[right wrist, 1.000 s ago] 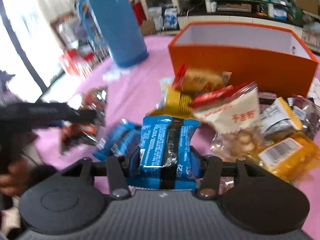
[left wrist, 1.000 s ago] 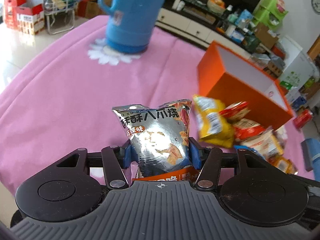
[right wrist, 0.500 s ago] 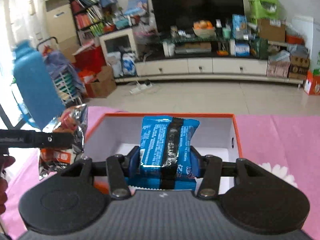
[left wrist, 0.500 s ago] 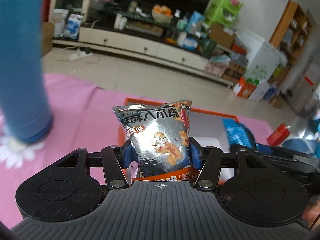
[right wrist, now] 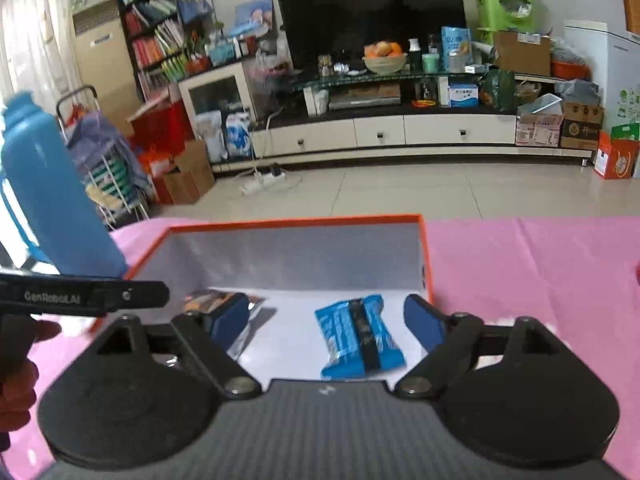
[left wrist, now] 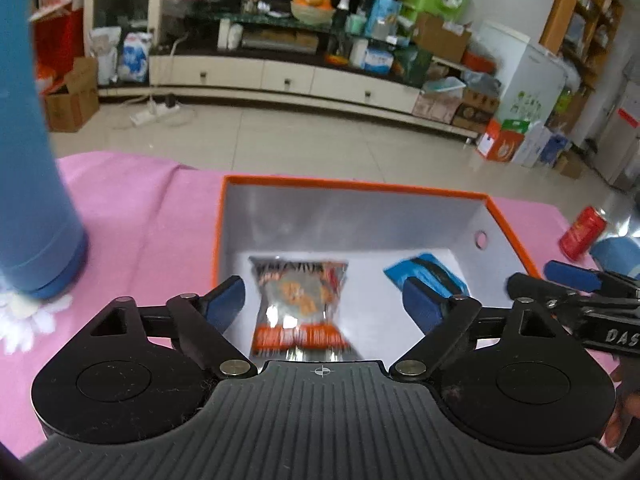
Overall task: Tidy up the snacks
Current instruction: 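Carry both packs into the orange box and open both tools, then move both tools back over the snack pile, then grasp the cookie bag with the left tool while the right tool grasps the brown wafer bar, then lower both snacks into the orange box and open both tools, then move both tools back over the remaining snacks on the table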
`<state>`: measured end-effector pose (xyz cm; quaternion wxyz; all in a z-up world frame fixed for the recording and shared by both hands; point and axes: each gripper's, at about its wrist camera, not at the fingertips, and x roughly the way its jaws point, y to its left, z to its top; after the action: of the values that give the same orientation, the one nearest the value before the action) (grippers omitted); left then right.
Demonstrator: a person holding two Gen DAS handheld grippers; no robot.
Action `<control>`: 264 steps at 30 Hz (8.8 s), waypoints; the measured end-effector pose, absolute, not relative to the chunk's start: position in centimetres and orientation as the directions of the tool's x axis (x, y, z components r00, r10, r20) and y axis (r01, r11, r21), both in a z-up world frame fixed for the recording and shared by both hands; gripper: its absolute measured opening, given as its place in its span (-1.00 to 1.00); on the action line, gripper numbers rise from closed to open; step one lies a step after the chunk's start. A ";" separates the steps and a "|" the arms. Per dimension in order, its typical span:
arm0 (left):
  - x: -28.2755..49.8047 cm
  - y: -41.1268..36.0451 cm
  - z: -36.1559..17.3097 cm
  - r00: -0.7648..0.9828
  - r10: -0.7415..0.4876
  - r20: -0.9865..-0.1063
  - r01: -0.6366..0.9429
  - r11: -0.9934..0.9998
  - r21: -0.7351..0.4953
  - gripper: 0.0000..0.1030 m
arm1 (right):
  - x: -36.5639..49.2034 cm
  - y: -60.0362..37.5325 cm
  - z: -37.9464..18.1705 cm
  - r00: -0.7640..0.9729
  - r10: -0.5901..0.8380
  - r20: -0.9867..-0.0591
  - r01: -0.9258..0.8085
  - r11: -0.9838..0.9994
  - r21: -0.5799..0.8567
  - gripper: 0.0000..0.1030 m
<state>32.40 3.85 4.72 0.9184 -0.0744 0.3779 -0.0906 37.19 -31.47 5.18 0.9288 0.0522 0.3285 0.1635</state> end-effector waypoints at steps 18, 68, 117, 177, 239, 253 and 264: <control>8.9 10.6 -0.9 0.572 0.015 -0.820 -0.088 0.995 -0.043 0.45 | 15.6 -35.5 1.4 0.584 0.363 -0.726 -0.084 0.917 0.390 0.77; 11.8 -1.4 -4.2 0.495 -0.012 -0.869 0.035 0.999 0.006 -0.27 | 18.8 -44.2 -1.5 0.621 0.230 -0.749 0.091 0.928 0.360 0.77; 27.3 2.7 8.7 0.724 -0.202 -0.659 0.081 0.974 -0.210 -0.58 | 30.6 -35.7 8.6 0.773 0.333 -0.540 -0.214 0.938 0.272 0.04; 11.7 3.6 1.4 0.561 -0.156 -0.813 0.011 0.983 -0.181 0.30 | 23.2 -30.4 -1.0 0.627 0.251 -0.737 -0.196 0.967 0.163 0.99; 12.4 -1.7 -3.0 0.475 -0.207 -0.855 0.172 0.975 -0.140 0.21 | 19.4 -40.6 -3.5 0.601 0.038 -0.798 0.059 0.994 0.092 0.99; 11.9 -3.8 -4.5 0.476 -0.122 -0.871 0.207 0.978 -0.025 0.35 | 18.1 -38.9 -4.2 0.648 0.000 -0.762 0.013 1.000 0.011 0.99; 11.8 -4.0 -4.5 0.475 -0.121 -0.872 0.216 0.976 -0.018 0.36 | 18.2 -38.6 -2.2 0.658 0.053 -0.751 -0.025 0.999 0.048 0.99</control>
<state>11.83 -3.96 -4.49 0.8574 0.0474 0.5029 -0.0983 18.18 -38.64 -2.21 0.9105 0.0168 0.4127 0.0214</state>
